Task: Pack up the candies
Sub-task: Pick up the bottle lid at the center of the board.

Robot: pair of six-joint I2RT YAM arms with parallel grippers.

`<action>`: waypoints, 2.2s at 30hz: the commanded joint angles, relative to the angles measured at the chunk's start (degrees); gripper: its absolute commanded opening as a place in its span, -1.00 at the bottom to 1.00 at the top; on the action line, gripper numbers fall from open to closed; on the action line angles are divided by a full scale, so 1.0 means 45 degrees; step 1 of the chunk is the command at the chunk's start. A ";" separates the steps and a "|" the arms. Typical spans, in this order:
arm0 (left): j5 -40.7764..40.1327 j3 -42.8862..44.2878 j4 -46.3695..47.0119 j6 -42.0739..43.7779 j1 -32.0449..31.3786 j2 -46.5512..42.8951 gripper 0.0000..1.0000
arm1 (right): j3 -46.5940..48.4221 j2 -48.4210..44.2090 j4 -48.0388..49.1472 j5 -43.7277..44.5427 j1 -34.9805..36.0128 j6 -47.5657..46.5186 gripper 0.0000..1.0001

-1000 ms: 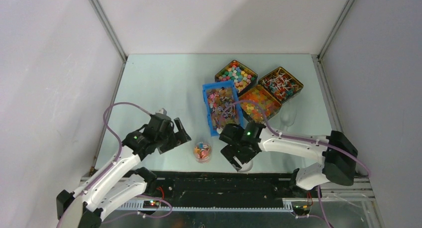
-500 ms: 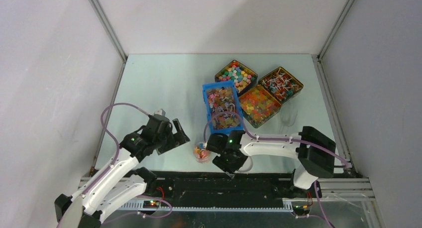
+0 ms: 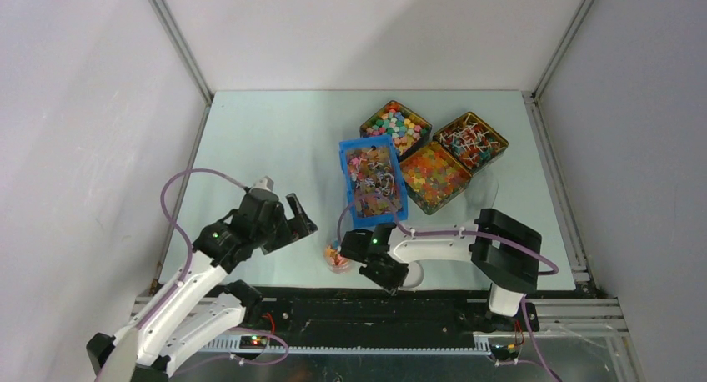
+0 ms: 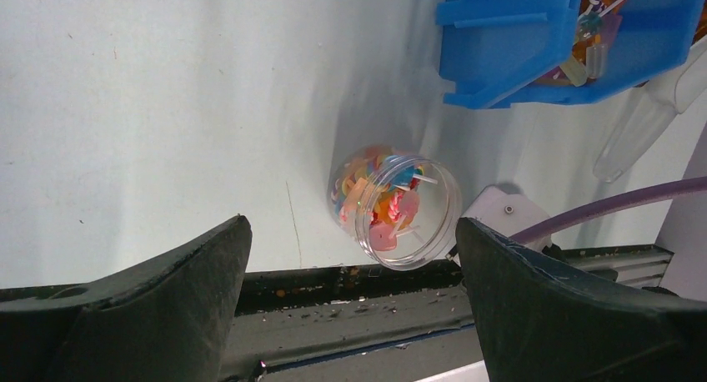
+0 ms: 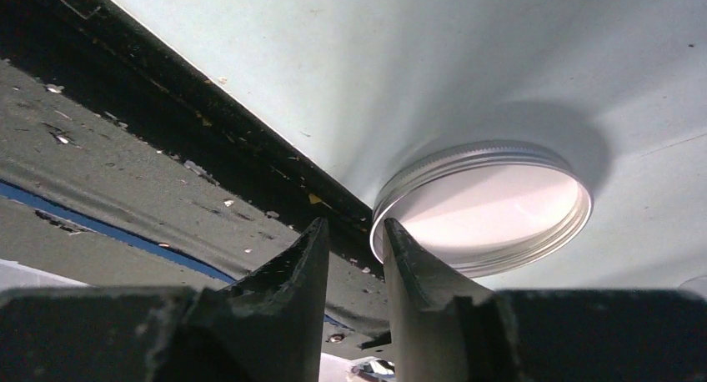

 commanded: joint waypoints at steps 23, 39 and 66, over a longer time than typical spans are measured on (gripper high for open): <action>-0.0870 0.1411 0.1525 0.2487 0.0083 -0.2497 0.99 | 0.0964 -0.1423 -0.0560 0.0108 -0.1180 0.0260 -1.00; 0.3049 -0.0561 0.6347 0.6178 0.0083 -0.5074 0.99 | 0.3578 -0.4222 -0.0916 -0.5593 -0.3707 0.0357 -1.00; 0.7849 -0.3501 1.4638 0.9134 -0.2833 -0.3048 0.99 | 0.3595 -0.6314 0.2764 -1.2600 -0.6756 0.3641 -1.00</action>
